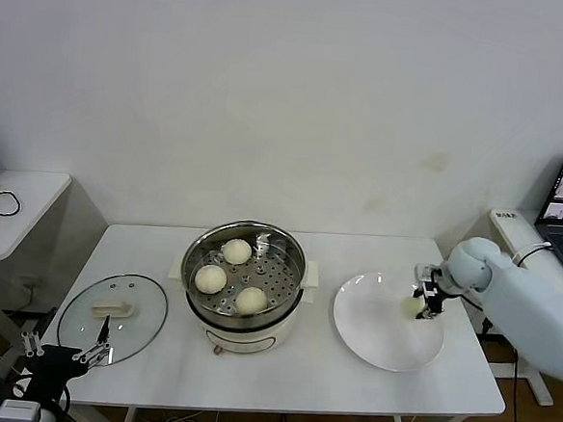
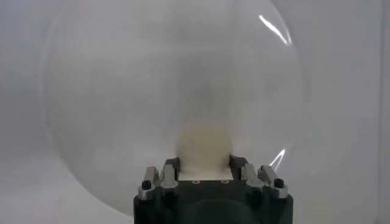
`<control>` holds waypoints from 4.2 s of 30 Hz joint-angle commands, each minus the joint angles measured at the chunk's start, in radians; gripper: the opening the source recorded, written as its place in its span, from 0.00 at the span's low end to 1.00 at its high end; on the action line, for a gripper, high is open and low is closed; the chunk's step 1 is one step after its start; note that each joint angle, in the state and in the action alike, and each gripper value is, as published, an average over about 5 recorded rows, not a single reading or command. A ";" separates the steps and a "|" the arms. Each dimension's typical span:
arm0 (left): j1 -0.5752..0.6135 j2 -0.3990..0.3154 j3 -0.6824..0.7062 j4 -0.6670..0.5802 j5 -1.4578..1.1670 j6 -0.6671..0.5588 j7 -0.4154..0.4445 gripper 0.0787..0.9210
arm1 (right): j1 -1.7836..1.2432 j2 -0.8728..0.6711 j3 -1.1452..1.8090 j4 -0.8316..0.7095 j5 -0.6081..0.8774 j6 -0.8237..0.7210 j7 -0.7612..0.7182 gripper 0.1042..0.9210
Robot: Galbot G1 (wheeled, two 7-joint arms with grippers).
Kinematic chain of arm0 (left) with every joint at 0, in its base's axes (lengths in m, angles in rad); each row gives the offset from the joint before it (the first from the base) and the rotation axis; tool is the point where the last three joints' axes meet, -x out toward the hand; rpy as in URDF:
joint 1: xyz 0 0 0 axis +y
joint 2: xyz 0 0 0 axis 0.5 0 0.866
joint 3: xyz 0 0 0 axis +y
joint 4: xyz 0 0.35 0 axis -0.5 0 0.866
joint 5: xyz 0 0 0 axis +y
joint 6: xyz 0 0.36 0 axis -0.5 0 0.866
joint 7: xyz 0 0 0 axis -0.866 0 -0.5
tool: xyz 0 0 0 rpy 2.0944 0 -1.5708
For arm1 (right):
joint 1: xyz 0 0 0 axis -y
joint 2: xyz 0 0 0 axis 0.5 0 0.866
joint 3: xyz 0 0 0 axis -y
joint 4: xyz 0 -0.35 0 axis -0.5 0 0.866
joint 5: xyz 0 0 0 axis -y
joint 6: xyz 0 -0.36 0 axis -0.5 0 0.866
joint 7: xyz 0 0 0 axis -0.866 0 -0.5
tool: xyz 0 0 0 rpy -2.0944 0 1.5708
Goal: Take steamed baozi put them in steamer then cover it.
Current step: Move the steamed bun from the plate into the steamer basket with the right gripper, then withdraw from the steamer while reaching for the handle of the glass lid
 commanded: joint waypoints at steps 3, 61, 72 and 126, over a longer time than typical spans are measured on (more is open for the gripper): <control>-0.005 0.003 0.002 -0.001 0.000 0.001 0.000 0.88 | 0.369 -0.022 -0.239 0.112 0.203 -0.047 0.003 0.53; -0.038 0.000 -0.018 0.028 -0.022 -0.002 -0.003 0.88 | 0.402 0.545 -0.522 0.017 0.491 -0.355 0.249 0.56; -0.037 0.003 -0.020 0.025 -0.022 -0.001 -0.003 0.88 | 0.460 0.478 -0.478 0.084 0.518 -0.335 0.233 0.85; -0.107 0.137 0.009 0.397 1.112 -0.268 -0.092 0.88 | -1.538 0.679 1.472 0.672 0.226 0.566 1.009 0.88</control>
